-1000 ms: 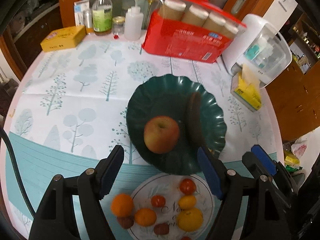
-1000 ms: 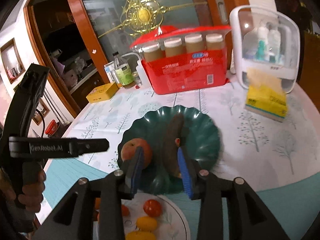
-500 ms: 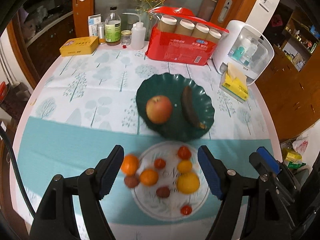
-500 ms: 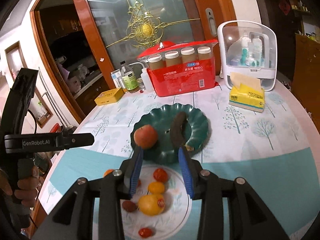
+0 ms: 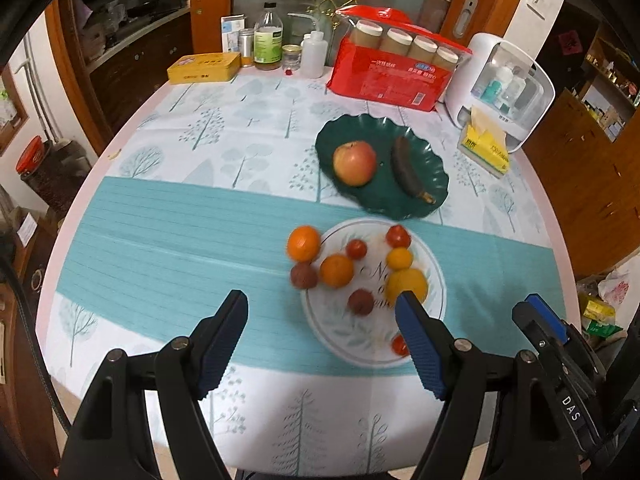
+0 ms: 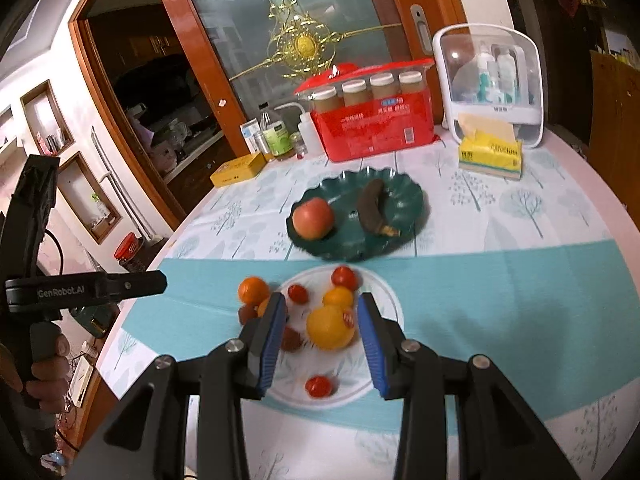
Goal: Organize fruits
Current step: 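Move both tools back toward the white fruit plate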
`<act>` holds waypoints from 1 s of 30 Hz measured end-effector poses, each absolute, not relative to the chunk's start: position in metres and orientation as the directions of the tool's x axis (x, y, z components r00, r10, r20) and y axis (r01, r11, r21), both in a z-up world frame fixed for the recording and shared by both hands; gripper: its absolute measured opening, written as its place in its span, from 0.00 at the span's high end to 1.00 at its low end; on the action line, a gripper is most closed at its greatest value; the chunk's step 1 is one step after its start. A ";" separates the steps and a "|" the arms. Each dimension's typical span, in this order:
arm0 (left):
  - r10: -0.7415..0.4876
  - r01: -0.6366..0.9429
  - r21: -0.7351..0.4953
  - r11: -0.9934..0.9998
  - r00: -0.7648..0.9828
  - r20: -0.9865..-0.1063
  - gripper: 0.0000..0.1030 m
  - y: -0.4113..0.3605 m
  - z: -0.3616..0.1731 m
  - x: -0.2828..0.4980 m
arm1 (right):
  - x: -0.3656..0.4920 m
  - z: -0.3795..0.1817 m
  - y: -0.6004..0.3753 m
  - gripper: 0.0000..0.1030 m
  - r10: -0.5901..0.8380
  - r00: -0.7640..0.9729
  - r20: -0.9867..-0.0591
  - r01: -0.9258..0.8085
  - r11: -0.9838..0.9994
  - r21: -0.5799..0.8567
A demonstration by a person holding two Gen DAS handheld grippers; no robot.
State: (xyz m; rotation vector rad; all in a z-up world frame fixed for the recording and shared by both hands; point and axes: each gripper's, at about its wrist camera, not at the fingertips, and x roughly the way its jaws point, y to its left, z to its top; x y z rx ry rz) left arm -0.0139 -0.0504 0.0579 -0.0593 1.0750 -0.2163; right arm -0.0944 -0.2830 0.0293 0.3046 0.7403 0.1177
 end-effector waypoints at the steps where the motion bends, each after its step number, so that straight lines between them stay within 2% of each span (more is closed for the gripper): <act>1: -0.201 0.148 -0.148 0.978 0.454 -0.868 0.27 -0.050 0.057 -0.016 | -0.098 0.027 -0.281 0.64 0.215 0.730 -0.649 0.002 0.949 0.316; 15: -0.160 0.193 -0.090 0.977 0.390 -0.907 0.27 -0.042 0.045 -0.012 | -0.118 -0.004 -0.259 0.64 0.221 0.686 -0.693 0.011 0.949 0.314; 30: -0.181 0.338 -0.086 0.937 0.260 -0.949 0.27 -0.049 0.002 0.074 | -0.102 -0.049 -0.228 0.64 0.102 0.582 -0.807 0.149 0.962 0.229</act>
